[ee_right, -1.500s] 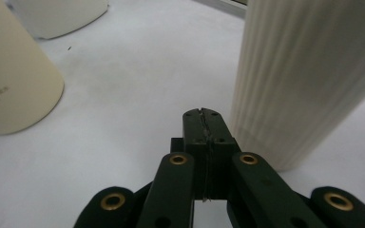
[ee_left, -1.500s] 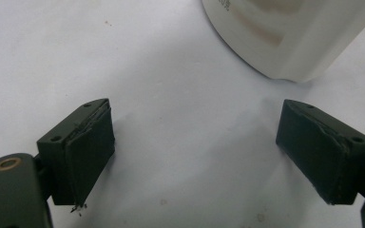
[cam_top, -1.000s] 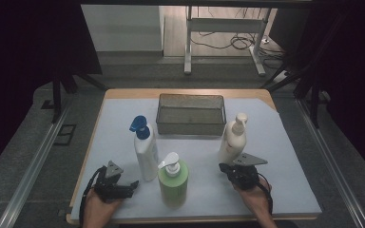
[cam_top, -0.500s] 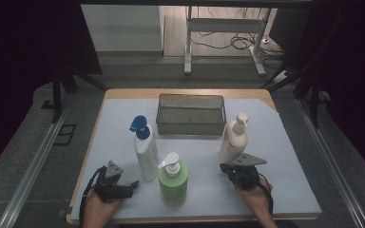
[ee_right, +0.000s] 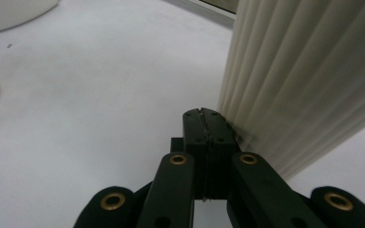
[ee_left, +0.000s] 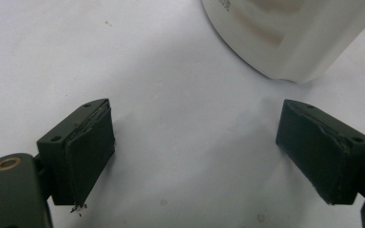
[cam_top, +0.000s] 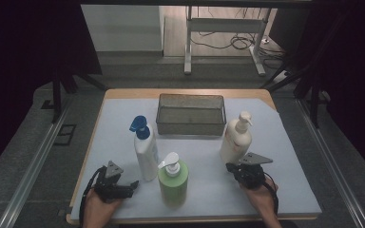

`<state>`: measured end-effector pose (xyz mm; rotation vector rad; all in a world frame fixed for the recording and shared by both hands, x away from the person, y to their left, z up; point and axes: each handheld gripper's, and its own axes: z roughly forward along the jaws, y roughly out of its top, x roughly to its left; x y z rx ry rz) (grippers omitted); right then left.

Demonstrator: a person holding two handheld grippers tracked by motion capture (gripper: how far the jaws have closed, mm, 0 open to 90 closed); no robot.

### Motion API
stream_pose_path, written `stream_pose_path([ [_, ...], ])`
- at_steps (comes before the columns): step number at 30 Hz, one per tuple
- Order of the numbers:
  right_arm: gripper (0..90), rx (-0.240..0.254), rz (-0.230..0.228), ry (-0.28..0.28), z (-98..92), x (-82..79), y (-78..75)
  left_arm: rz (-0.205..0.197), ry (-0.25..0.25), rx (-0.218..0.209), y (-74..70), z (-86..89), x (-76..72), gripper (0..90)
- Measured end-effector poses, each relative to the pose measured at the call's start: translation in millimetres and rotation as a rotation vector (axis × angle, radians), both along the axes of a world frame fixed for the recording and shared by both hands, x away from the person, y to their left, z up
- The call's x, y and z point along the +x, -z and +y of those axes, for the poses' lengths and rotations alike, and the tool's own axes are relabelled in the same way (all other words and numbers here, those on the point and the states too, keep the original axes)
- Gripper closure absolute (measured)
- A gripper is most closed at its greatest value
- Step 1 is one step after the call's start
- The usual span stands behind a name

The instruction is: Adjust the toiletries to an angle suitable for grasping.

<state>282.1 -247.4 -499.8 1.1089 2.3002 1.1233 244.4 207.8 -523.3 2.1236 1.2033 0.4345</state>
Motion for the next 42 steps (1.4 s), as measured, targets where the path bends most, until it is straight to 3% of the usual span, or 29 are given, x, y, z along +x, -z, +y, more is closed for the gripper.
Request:
stream_pose_path([
  [16, 89.4, -0.021, 0.007, 0.014, -8.5, 0.7, 0.8, 0.0, 0.0, 0.0, 0.0, 0.0, 0.0, 12.5],
  [31, 88.9, -0.016, 0.016, 0.051, -28.0, 5.3, 1.8, 0.0, 0.0, 0.0, -0.1, 0.0, 0.0, 12.5],
  [35, 84.8, -0.018, 0.014, 0.048, -26.3, 4.0, 0.9, 0.0, 0.0, 0.0, 0.0, 0.0, 0.0, 12.5],
  [42, 73.8, 0.021, 0.031, 0.038, -31.4, -4.5, -4.8, 0.0, 0.0, 0.0, 0.0, 0.0, 0.0, 12.5],
])
